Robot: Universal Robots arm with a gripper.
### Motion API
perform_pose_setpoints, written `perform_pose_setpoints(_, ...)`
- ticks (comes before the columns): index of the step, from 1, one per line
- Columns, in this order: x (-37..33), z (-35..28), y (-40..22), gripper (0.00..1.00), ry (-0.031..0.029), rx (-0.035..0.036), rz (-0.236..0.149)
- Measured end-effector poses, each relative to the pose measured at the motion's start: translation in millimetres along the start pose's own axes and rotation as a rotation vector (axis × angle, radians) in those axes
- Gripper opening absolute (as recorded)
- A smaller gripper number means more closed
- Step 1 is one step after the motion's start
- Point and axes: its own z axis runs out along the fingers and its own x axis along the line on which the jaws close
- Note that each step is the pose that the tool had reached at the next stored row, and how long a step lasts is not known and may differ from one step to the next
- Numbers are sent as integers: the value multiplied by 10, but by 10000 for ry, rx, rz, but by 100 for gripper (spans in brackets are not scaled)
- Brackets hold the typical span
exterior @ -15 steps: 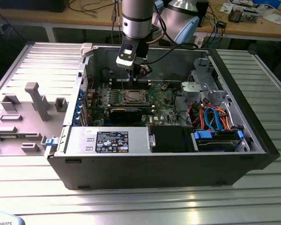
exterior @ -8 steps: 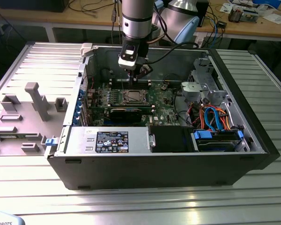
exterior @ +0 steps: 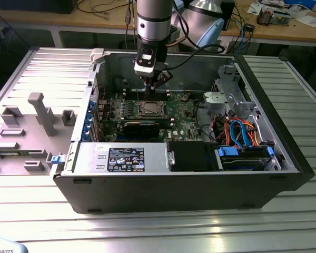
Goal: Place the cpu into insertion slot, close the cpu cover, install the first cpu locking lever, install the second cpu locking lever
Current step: 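Install the first cpu locking lever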
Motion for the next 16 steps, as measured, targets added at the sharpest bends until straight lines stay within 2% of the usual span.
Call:
perform_pose_setpoints(3,0,0,-1,11,10,6,-605)
perform_pose_setpoints(4,0,1,-1,11,15,6,-942)
perform_pose_setpoints(16,0,3,-1,11,44,11,-3177)
